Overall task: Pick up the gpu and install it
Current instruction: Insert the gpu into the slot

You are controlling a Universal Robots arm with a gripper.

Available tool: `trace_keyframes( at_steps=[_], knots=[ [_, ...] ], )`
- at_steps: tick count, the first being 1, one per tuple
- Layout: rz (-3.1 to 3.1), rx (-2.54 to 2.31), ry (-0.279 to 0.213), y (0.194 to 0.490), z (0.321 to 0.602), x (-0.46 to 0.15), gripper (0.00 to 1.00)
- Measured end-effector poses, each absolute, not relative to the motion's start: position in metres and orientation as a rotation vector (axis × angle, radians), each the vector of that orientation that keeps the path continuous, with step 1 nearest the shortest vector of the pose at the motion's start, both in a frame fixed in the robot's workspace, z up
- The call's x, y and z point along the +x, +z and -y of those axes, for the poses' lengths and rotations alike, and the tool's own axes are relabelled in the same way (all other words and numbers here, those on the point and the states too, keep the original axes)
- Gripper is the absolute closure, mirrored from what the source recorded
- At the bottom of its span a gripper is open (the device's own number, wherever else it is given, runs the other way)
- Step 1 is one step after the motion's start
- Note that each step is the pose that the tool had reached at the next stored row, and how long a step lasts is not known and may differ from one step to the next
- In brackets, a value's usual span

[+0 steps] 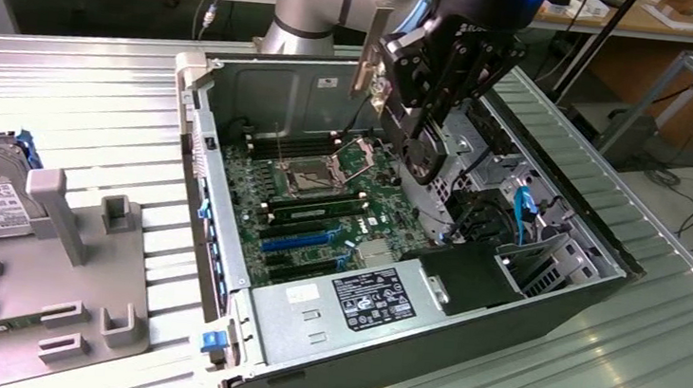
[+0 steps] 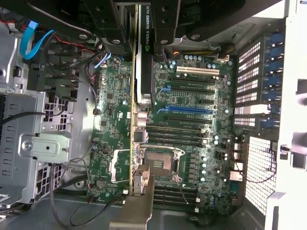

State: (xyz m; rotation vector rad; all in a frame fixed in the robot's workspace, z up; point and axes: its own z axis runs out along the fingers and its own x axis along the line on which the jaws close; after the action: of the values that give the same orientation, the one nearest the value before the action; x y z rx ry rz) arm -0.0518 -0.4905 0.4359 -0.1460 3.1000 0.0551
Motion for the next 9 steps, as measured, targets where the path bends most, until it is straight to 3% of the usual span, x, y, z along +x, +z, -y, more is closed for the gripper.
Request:
trace_keyframes(
  at_steps=[9],
  knots=[
    [-3.098,-0.199,0.052,0.4359,0.4905,-0.0518,0.73]
  ],
)
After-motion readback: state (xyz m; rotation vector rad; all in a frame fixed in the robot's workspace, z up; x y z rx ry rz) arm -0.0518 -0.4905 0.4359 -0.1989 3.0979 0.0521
